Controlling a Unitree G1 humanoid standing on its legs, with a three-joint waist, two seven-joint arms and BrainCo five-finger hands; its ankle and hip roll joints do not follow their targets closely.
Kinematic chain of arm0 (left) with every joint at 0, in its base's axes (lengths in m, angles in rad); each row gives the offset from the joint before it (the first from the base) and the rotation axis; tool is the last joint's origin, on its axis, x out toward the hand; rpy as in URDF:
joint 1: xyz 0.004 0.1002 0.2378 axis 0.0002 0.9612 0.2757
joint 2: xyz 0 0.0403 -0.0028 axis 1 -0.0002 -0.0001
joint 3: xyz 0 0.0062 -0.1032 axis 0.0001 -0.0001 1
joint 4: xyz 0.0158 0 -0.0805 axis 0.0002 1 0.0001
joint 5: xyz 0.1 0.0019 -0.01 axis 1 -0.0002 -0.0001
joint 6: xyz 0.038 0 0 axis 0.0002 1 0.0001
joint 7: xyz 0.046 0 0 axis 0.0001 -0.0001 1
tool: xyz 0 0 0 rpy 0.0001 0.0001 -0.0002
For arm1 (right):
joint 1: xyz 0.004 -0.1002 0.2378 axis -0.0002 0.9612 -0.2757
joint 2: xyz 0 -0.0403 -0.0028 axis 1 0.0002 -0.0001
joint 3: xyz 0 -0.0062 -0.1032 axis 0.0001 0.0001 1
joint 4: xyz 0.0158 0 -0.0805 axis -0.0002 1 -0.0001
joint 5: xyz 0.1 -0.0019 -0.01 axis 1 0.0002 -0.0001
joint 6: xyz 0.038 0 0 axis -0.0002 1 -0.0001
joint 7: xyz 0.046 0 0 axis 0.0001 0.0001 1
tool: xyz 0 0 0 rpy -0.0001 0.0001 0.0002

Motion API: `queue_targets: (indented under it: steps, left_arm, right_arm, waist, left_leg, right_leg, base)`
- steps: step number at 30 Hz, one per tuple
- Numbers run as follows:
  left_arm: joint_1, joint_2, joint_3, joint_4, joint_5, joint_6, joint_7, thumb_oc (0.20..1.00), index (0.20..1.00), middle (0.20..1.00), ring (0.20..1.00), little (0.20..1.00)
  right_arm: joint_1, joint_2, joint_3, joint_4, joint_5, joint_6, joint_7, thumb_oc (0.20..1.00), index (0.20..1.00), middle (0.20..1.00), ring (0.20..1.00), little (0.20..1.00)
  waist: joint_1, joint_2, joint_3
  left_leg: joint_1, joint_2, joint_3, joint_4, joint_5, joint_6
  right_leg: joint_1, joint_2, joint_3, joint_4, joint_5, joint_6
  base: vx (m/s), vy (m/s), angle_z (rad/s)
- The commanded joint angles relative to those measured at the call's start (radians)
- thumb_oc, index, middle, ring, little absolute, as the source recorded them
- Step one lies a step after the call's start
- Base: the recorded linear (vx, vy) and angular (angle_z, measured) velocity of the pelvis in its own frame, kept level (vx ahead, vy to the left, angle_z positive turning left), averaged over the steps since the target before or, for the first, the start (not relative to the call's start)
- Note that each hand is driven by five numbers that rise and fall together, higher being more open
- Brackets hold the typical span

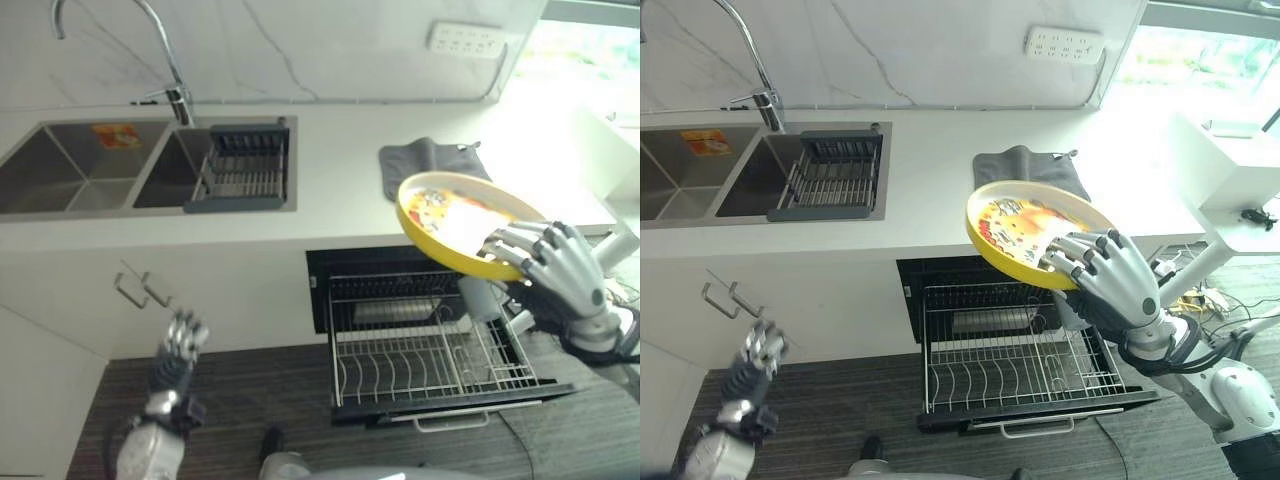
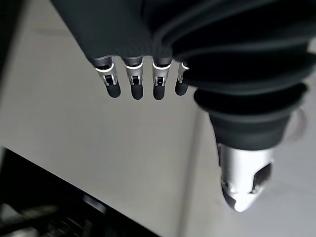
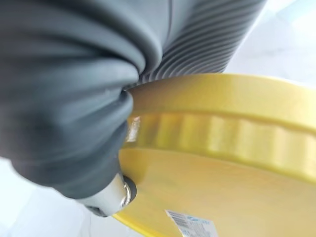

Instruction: Place the dishes in the dishwasher.

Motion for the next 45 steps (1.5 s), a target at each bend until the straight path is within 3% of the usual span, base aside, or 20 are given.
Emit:
queue_targets:
  steps: [1,5,10,14,18,24,28,38,45]
  left_arm:
    - [-0.095,0.031,0.043,-0.120,-0.013,-0.131,-0.017,1.000,1.000,1.000,1.000,1.000]
    - [-0.110,-0.004,0.024,-0.020,0.028,-0.203,-0.042,1.000,1.000,1.000,1.000,1.000]
    - [-0.107,-0.004,0.021,0.023,0.050,-0.228,-0.046,1.000,1.000,1.000,1.000,1.000]
    - [-0.102,-0.013,0.034,0.064,0.056,-0.242,-0.029,1.000,1.000,1.000,1.000,1.000]
    - [-0.190,-0.016,0.036,0.135,-0.003,-0.285,-0.012,1.000,1.000,1.000,1.000,1.000]
    - [-0.200,-0.008,0.026,0.104,-0.022,-0.316,0.066,1.000,1.000,1.000,1.000,1.000]
    - [-0.189,-0.002,0.014,0.115,-0.021,-0.335,0.025,1.000,1.000,1.000,1.000,1.000]
    - [-0.189,0.035,-0.025,0.133,-0.048,-0.354,-0.002,1.000,1.000,1.000,1.000,1.000]
    - [-0.204,0.056,-0.059,0.130,-0.046,-0.377,-0.002,1.000,1.000,1.000,1.000,1.000]
  right_arm:
    - [-0.075,0.003,-0.012,-0.084,-0.047,0.013,-0.154,0.200,0.200,0.200,0.200,0.200]
    - [-0.115,0.032,0.106,0.060,-0.118,0.070,-0.225,0.200,0.200,0.200,0.200,0.200]
    - [-0.125,0.055,0.178,0.183,-0.120,0.130,-0.284,0.200,0.200,0.200,0.200,0.200]
    - [-0.108,0.073,0.187,0.209,-0.137,0.148,-0.320,0.200,0.200,0.200,0.200,0.200]
    - [-0.191,0.062,0.232,0.237,-0.195,0.130,-0.377,0.200,0.200,0.200,0.200,0.200]
    - [-0.293,0.040,0.311,0.308,-0.182,0.143,-0.380,0.200,0.200,0.200,0.200,0.200]
    - [-0.363,0.037,0.382,0.342,-0.175,0.149,-0.346,0.200,0.200,0.200,0.200,0.200]
    - [-0.524,0.025,0.531,0.527,-0.118,0.177,-0.262,0.200,0.200,0.200,0.200,0.200]
    - [-0.670,0.072,0.610,0.748,-0.034,0.216,-0.216,0.200,0.200,0.200,0.200,0.200]
  waist:
    - [0.019,-0.005,0.000]
    - [0.038,-0.013,0.001]
    - [0.049,-0.011,0.003]
    - [0.046,0.000,0.034]
    - [0.014,0.024,0.144]
    - [0.025,0.036,0.191]
    - [0.032,0.043,0.206]
    - [0.067,0.060,0.217]
    - [0.116,0.062,0.246]
  left_leg:
    - [-0.005,-0.018,-0.003,-0.001,0.020,0.036]
    - [-0.007,-0.024,-0.019,-0.001,0.015,0.040]
    - [0.000,-0.040,-0.041,-0.001,0.006,0.050]
    - [0.038,-0.079,-0.061,0.021,0.000,0.068]
    - [-0.133,-0.070,-0.085,0.357,-0.114,0.065]
    - [-0.311,-0.058,-0.089,0.611,-0.207,0.071]
    - [-0.376,-0.062,-0.101,0.664,-0.215,0.078]
    - [-0.382,-0.073,-0.107,0.655,-0.201,0.080]
    - [-0.423,-0.095,-0.132,0.690,-0.212,0.091]
  right_leg:
    - [0.080,0.013,-0.042,0.004,-0.028,-0.007]
    - [0.085,0.020,-0.045,0.004,-0.033,-0.010]
    - [0.104,0.030,-0.041,0.004,-0.047,-0.016]
    - [0.138,0.046,-0.025,0.032,-0.065,-0.044]
    - [-0.041,0.019,0.000,0.342,-0.206,-0.088]
    - [-0.219,-0.035,0.008,0.610,-0.292,-0.134]
    - [-0.307,-0.055,0.037,0.688,-0.296,-0.134]
    - [-0.335,-0.085,0.027,0.695,-0.275,-0.123]
    - [-0.380,-0.099,0.020,0.754,-0.285,-0.130]
  base:
    - [0.04,0.007,0.10]
    - [0.04,-0.018,0.05]
    - [0.07,-0.018,0.09]
    - [0.12,0.043,0.08]
    - [-0.11,0.053,0.12]
    - [-0.07,0.049,-0.05]
    - [-0.02,0.045,-0.08]
    - [0.04,0.038,0.02]
    - [0.02,-0.027,0.12]
